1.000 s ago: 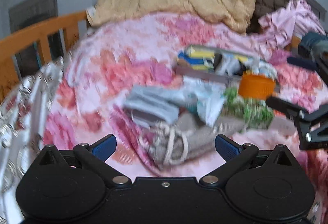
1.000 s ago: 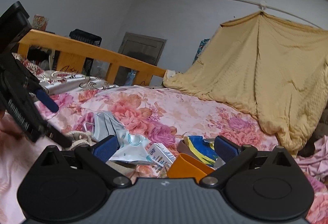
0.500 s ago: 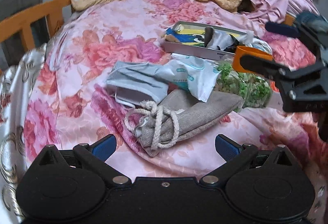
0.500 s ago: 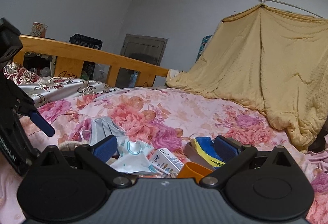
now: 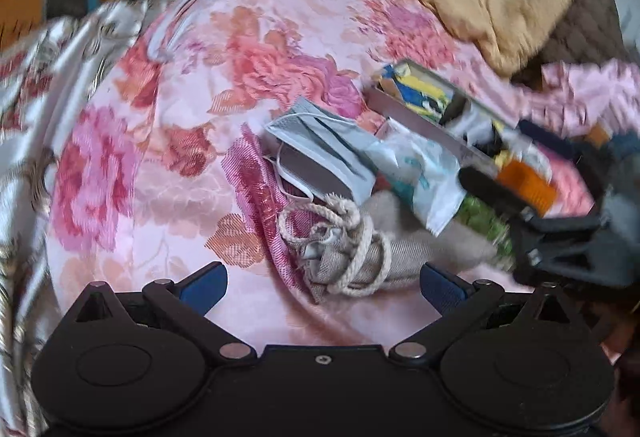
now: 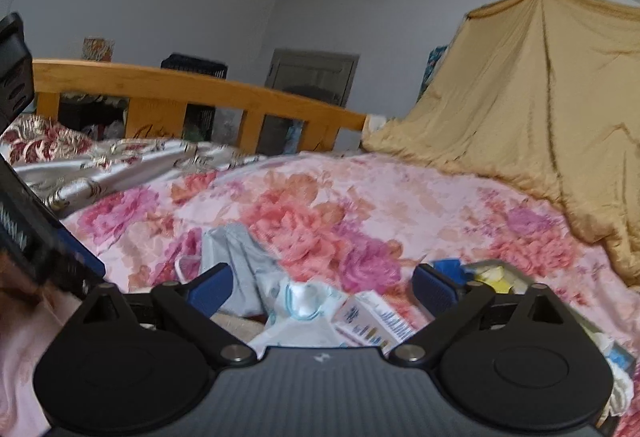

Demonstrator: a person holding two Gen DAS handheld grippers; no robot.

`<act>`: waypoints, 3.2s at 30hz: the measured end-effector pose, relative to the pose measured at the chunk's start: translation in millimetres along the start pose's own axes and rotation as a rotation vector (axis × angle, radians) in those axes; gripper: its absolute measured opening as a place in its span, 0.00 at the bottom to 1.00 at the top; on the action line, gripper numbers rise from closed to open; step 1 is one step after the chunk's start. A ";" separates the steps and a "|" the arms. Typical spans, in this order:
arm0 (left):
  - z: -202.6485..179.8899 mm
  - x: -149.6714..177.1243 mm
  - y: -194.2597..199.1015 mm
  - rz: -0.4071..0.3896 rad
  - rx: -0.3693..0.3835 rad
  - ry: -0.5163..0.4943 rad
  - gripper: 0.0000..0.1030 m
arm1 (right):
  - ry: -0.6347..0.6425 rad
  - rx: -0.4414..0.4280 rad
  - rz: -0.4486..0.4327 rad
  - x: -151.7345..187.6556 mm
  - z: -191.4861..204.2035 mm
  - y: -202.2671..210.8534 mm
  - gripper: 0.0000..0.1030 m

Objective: Organize soft objects
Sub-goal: 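Lower the left tool to the rope-tied pouch while the right tool approaches the printed plastic bag, then grasp the rope-tied beige pouch with the left tool while the right tool grasps the printed plastic bag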

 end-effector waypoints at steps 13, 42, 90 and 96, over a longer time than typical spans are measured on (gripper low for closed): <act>8.7 -5.6 -19.7 0.021 0.194 0.207 0.73 | -0.033 -0.038 0.105 18.0 11.8 -26.4 0.79; 6.2 -6.2 -31.7 0.021 0.281 0.198 0.47 | -0.040 -0.005 0.230 43.2 18.2 -41.0 0.42; -12.0 -3.0 -63.0 0.042 0.291 0.005 0.45 | 0.049 0.040 0.290 53.8 16.0 -36.4 0.30; -16.0 -3.7 -50.4 0.013 0.251 -0.036 0.40 | 0.040 0.041 0.245 43.6 15.3 -21.7 0.28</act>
Point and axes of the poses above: each gripper's, at about its wrist camera, not at the fingertips, and y roughly against the way its jaws point, z to its left, x to its underside, the point moved 9 cm from there along -y, roughly the way its jaws point, and after that the axes turned 6 degrees about z, right-handed, at the moved point
